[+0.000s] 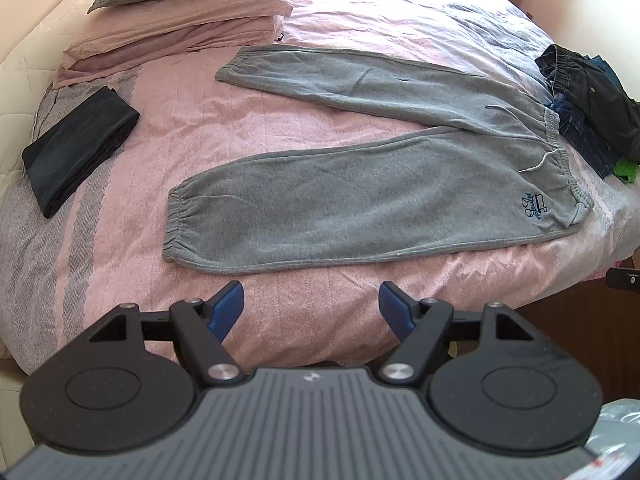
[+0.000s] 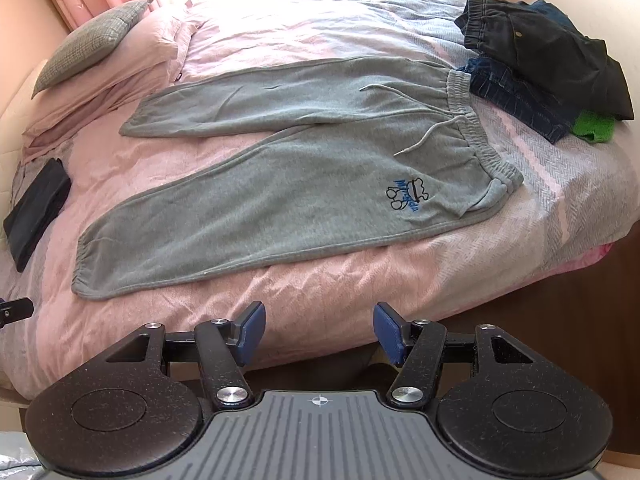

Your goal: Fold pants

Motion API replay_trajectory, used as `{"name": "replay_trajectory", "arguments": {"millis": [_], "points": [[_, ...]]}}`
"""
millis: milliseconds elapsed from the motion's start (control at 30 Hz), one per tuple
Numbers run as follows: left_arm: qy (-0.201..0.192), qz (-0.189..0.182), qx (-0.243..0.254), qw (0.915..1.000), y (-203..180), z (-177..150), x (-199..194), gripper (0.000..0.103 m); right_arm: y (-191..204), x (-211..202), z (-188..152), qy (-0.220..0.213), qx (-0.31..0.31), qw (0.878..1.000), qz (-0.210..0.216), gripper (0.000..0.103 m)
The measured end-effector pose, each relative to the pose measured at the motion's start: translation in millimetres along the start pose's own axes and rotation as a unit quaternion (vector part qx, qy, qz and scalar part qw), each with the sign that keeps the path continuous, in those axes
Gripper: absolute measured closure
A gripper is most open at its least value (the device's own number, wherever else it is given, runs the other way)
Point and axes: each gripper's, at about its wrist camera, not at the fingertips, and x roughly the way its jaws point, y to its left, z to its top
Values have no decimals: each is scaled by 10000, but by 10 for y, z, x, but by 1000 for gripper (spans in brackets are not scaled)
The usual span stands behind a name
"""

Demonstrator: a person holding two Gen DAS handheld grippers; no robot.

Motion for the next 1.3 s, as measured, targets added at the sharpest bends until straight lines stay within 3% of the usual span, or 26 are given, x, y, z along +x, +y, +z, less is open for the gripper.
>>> {"name": "replay_trajectory", "arguments": {"millis": [833, 1033, 1300], "points": [[72, -160, 83, 9998, -24, 286, 295, 32, -72, 172, 248, 100, 132, 9998, -147, 46], [159, -3, -39, 9999, -18, 486, 465, 32, -153, 384, 515, 206, 72, 9997, -148, 46], [65, 138, -361, 9992, -56, 935, 719, 32, -126, 779, 1191, 139, -429, 9988, 209, 46]]}}
